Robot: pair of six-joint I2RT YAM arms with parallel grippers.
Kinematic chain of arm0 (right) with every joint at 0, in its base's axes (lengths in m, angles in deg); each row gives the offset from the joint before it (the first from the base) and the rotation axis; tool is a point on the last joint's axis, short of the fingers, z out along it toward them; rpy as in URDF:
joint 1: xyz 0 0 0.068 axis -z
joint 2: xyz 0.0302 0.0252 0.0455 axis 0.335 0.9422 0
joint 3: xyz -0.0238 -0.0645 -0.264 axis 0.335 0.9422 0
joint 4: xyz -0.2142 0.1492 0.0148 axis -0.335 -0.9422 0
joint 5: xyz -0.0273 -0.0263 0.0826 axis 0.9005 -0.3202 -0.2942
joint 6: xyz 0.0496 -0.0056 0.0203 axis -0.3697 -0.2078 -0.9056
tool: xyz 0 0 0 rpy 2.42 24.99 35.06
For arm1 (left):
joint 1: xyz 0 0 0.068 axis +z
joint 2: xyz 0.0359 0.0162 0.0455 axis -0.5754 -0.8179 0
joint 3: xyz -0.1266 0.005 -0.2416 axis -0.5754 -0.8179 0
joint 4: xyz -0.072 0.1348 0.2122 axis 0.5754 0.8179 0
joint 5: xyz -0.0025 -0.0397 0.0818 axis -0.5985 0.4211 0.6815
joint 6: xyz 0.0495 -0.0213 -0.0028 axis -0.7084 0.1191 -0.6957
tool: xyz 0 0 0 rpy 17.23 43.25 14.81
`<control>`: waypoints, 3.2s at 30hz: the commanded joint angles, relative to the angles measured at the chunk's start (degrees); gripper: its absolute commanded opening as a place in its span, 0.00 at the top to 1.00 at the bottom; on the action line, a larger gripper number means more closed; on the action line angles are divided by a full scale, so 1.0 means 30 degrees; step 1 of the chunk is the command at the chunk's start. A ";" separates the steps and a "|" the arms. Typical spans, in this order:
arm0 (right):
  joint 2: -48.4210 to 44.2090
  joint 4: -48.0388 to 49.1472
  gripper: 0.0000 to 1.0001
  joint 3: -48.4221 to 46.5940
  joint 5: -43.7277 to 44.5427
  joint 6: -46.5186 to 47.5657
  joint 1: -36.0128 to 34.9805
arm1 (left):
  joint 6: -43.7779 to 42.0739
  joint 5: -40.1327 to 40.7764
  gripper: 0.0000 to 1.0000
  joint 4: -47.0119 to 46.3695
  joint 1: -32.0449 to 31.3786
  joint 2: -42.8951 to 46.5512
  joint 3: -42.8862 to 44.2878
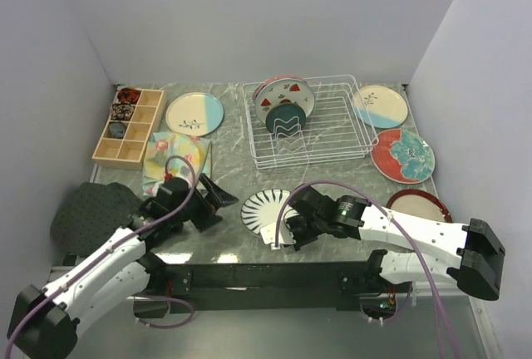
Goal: Load the plates into the dish rack
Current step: Grab a plate with the right arm, then pass the plate from the right arm to the left, then insert the plate into the dish rack
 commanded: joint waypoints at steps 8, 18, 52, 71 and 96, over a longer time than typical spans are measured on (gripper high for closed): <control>-0.0677 0.1927 1.00 -0.0216 -0.0197 -0.0156 0.0101 | 0.4351 -0.0260 0.01 -0.4606 -0.3932 -0.6197 0.0241; -0.0588 0.2044 1.00 -0.0157 -0.0549 -0.0155 0.0101 | 0.5318 0.0149 0.16 -0.7742 -0.4049 -0.9333 0.0096; -0.4190 -0.1649 0.07 -0.1682 -0.5441 0.0930 0.7772 | -0.2822 0.3021 0.99 -0.5551 -0.4049 0.0475 -0.1312; -0.5216 -0.0329 0.04 -0.1682 -0.5121 -0.2118 1.1262 | -1.3369 0.3287 0.99 -0.1828 -0.4020 0.0685 0.5923; -0.7384 0.0462 0.00 -0.0187 -0.3655 -0.1621 1.1439 | -2.1604 0.2319 0.99 -0.0685 -0.3669 -0.3766 1.4096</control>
